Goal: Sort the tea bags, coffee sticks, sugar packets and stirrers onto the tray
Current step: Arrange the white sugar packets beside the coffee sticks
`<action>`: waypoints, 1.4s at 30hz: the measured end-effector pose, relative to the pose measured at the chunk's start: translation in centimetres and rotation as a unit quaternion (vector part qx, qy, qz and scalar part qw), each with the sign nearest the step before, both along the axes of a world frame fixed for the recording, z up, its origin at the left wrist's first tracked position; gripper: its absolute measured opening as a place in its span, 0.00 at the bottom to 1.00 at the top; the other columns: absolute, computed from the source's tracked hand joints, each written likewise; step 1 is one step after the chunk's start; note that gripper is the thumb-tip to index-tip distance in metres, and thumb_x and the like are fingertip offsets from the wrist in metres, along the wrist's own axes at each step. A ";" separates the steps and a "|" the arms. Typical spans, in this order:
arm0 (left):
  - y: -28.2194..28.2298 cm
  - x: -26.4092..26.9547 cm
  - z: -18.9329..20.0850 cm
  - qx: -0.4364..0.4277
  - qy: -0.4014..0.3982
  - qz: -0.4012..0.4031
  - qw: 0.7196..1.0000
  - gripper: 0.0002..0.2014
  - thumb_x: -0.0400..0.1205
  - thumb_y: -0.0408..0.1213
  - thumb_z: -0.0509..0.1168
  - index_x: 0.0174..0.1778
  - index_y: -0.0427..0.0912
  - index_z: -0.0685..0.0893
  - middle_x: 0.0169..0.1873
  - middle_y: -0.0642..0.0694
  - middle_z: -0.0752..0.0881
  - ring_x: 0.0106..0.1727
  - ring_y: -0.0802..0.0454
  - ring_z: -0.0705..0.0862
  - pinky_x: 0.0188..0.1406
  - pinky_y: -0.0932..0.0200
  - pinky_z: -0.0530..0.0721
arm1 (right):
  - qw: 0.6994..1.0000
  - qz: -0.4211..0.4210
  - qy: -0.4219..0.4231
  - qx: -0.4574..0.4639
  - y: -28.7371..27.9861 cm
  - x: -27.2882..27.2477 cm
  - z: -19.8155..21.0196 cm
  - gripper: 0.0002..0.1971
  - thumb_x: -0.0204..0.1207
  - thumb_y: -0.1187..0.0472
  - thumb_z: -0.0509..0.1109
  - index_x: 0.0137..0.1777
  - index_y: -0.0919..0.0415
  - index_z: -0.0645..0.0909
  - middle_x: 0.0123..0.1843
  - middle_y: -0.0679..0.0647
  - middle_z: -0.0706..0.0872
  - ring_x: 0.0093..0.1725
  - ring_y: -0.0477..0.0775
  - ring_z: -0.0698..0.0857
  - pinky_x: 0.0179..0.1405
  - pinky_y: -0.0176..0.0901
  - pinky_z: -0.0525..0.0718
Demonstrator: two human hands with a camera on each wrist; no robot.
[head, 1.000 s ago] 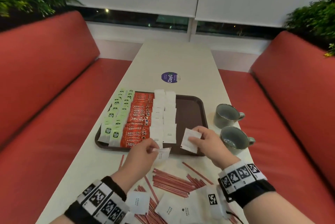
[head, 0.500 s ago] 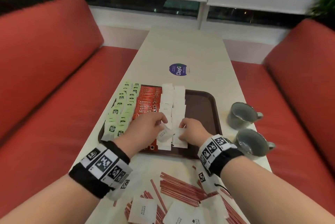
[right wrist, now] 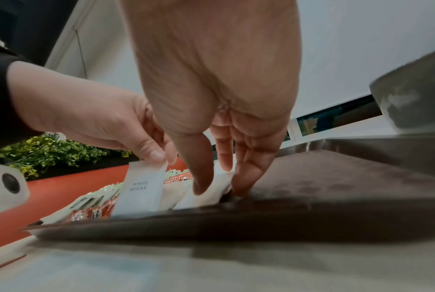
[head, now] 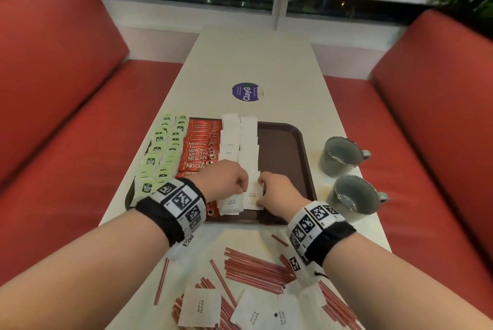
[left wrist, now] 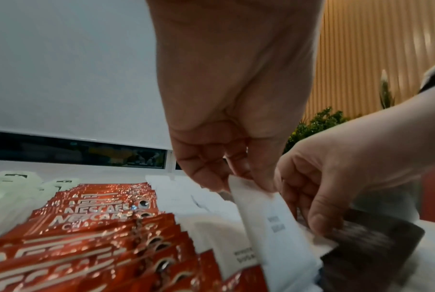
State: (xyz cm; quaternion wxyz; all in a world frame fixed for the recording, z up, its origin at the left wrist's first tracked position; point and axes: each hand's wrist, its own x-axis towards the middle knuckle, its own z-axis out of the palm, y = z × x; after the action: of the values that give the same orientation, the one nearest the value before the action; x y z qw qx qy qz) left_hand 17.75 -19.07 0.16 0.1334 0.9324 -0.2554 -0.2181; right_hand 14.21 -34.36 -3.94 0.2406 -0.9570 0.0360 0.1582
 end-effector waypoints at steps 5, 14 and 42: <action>0.4 -0.5 -1.4 0.045 -0.028 -0.020 0.998 0.18 0.78 0.38 0.70 0.65 0.49 0.81 0.61 0.49 0.83 0.62 0.48 0.79 0.60 0.53 0.79 | 0.999 -0.019 -0.004 0.026 0.5 -0.1 -0.5 0.20 0.73 0.69 0.70 0.64 0.59 0.74 0.56 0.56 0.81 0.49 0.54 0.81 0.45 0.41 0.80; 1.1 -1.7 -3.4 0.117 -0.101 -0.016 0.988 0.22 0.79 0.34 0.65 0.70 0.50 0.76 0.62 0.46 0.81 0.62 0.44 0.77 0.56 0.50 0.79 | 1.000 -0.014 -0.005 -0.005 1.2 0.2 -0.8 0.18 0.74 0.69 0.70 0.63 0.60 0.74 0.55 0.57 0.81 0.50 0.57 0.82 0.46 0.44 0.83; 8.4 -17.6 -4.5 0.044 0.017 0.085 0.995 0.26 0.74 0.46 0.71 0.70 0.58 0.76 0.62 0.57 0.80 0.62 0.54 0.72 0.59 0.59 0.74 | 0.973 0.213 0.007 -0.093 0.4 -18.3 0.4 0.31 0.66 0.33 0.71 0.67 0.47 0.78 0.62 0.43 0.77 0.62 0.48 0.71 0.64 0.43 0.71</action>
State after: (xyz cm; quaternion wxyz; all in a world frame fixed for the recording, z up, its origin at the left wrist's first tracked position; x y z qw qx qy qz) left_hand 0.14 -10.70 -4.30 0.1143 0.9520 -0.1626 -0.2328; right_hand -4.11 -33.91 -3.51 0.1108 -0.9598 -0.1522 0.2080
